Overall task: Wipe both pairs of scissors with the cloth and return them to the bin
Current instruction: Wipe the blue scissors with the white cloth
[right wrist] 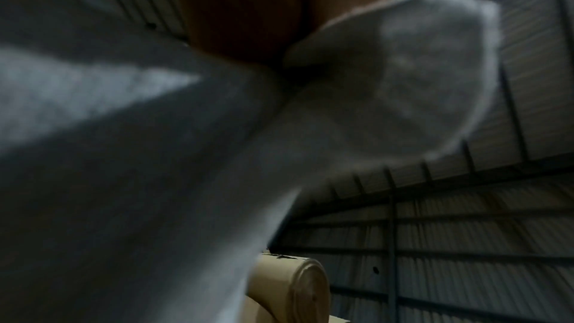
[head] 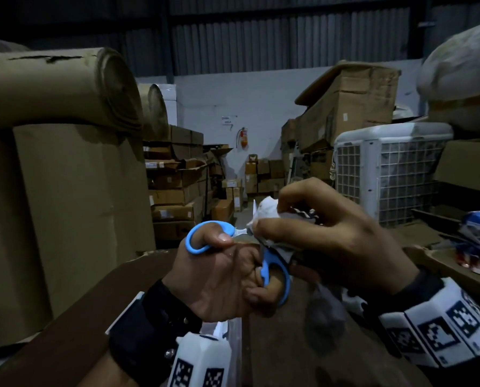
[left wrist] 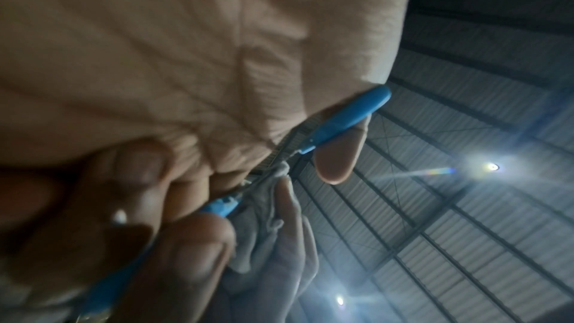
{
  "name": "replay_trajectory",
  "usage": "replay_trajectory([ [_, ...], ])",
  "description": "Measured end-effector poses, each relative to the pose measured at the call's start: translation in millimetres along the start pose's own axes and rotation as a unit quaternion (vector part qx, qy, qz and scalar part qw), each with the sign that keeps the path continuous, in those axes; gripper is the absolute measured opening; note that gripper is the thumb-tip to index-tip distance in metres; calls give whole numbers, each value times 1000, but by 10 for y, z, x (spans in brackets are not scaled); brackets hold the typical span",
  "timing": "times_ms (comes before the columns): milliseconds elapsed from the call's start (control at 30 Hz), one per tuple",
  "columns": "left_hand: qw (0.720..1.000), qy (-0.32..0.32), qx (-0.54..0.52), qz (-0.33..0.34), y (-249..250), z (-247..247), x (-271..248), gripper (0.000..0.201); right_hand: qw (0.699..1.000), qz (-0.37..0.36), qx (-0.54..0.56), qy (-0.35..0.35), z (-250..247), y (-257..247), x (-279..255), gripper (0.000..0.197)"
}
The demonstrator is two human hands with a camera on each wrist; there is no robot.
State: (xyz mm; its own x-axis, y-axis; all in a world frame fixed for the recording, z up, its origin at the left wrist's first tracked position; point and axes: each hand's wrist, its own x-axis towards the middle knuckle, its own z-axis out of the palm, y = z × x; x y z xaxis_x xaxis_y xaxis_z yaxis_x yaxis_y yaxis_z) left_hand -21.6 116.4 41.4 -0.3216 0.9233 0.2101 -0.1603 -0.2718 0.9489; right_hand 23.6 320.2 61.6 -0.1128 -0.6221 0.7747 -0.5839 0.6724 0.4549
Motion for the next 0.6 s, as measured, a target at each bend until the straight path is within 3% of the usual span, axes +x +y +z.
replay_trajectory([
  [133, 1000, 5, 20, -11, -12, -22, 26, 63, 1000, 9, -15, -11, 50, 133, -50, 21],
  [300, 998, -40, -9, -44, -21, -93, 23, 92, 997, 45, -62, 3, 32, 341, -176, 21],
  [433, 1000, -24, -11, -7, -26, -127, 32, 75, 998, 33, -29, 44, -15, 200, -90, 23],
  [600, 1000, 22, 13, 11, 3, -96, 11, 57, 1000, 1, -8, 1, 72, 129, -68, 21],
])
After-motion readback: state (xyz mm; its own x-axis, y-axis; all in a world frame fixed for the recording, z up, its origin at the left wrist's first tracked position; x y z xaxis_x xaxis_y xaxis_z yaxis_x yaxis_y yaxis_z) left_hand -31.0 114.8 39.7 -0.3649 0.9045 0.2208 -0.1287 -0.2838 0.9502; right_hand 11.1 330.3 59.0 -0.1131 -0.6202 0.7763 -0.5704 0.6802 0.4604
